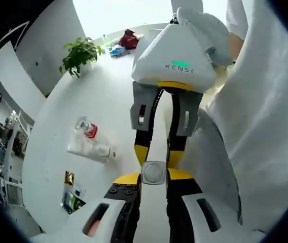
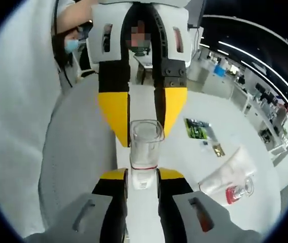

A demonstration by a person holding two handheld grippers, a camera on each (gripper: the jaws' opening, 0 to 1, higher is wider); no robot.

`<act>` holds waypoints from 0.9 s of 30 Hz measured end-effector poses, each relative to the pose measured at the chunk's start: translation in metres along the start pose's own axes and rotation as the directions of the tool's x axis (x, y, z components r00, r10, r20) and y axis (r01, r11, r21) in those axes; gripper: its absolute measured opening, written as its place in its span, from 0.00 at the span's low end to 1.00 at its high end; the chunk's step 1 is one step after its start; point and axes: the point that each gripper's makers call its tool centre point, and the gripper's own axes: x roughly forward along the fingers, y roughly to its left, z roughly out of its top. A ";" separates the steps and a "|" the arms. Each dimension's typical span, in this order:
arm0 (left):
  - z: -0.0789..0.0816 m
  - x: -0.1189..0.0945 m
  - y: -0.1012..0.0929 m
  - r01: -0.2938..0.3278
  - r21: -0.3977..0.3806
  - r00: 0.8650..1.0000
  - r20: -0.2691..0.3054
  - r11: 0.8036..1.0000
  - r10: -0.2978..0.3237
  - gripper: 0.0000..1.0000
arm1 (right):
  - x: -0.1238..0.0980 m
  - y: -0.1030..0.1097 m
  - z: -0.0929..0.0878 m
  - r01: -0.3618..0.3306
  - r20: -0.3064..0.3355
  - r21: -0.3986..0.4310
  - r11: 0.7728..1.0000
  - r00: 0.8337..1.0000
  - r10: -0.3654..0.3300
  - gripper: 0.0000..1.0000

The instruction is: Arrange the skincare products in the storage area until every visible bottle or jar stands upright without overlapping.

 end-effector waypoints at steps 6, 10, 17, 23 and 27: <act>-0.001 0.006 0.000 0.008 -0.015 1.000 -0.024 1.000 -0.009 0.23 | 0.004 -0.001 -0.001 0.003 0.013 0.013 1.000 1.000 -0.003 0.20; -0.003 0.009 0.000 0.010 -0.023 0.999 -0.031 1.000 -0.011 0.24 | 0.005 -0.002 -0.007 0.005 0.023 0.010 1.000 1.000 -0.005 0.19; -0.001 0.012 0.000 0.027 -0.022 1.000 -0.014 0.999 -0.027 0.24 | 0.004 -0.002 -0.010 -0.014 0.060 0.047 0.999 0.998 0.011 0.18; 0.001 0.017 -0.001 0.039 0.007 0.999 0.001 0.999 -0.039 0.24 | 0.004 -0.003 -0.014 -0.032 0.069 0.051 0.998 0.997 0.028 0.18; 0.002 0.020 -0.003 0.056 0.015 0.998 0.000 0.998 -0.056 0.24 | 0.004 0.000 -0.016 -0.064 0.082 0.039 0.997 0.995 0.060 0.18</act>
